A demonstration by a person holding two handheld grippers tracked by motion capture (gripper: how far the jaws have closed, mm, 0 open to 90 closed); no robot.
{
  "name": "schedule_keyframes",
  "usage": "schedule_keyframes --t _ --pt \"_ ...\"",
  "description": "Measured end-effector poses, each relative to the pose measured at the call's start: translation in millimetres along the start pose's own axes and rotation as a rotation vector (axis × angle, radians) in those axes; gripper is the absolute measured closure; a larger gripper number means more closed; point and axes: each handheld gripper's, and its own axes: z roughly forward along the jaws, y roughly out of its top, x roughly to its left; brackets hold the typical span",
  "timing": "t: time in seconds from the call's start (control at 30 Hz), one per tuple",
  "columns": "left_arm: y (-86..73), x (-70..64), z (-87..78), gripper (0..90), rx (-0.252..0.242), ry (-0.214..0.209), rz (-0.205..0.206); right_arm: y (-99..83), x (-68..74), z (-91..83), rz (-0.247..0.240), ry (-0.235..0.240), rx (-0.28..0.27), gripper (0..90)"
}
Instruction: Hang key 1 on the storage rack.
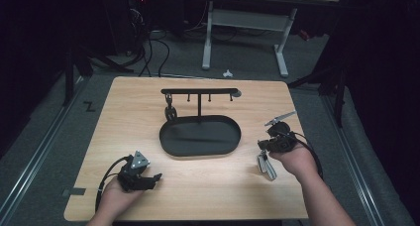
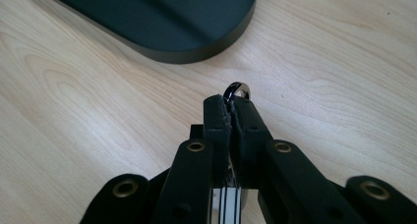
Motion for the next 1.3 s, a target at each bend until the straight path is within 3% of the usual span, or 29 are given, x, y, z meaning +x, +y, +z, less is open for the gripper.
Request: schedule_keyframes --t 0.37,0.7,1.0,1.3 --pt "-0.1 -0.7 1.1 31.6 0.003 -0.003 0.0 9.9 7.6 -19.4 0.007 -0.002 -0.038 86.1" --pt "-0.9 0.1 0.6 31.6 0.002 -0.005 -0.004 27.9 13.0 -25.3 0.002 -0.005 -0.057 86.2" --pt "-1.0 -0.2 0.9 31.6 0.003 -0.004 -0.003 44.7 20.8 -26.0 -0.012 -0.031 -0.036 86.2" --pt "-1.1 -0.6 1.0 31.6 0.005 -0.007 -0.001 64.2 29.8 -31.3 0.002 -0.091 -0.017 86.2"
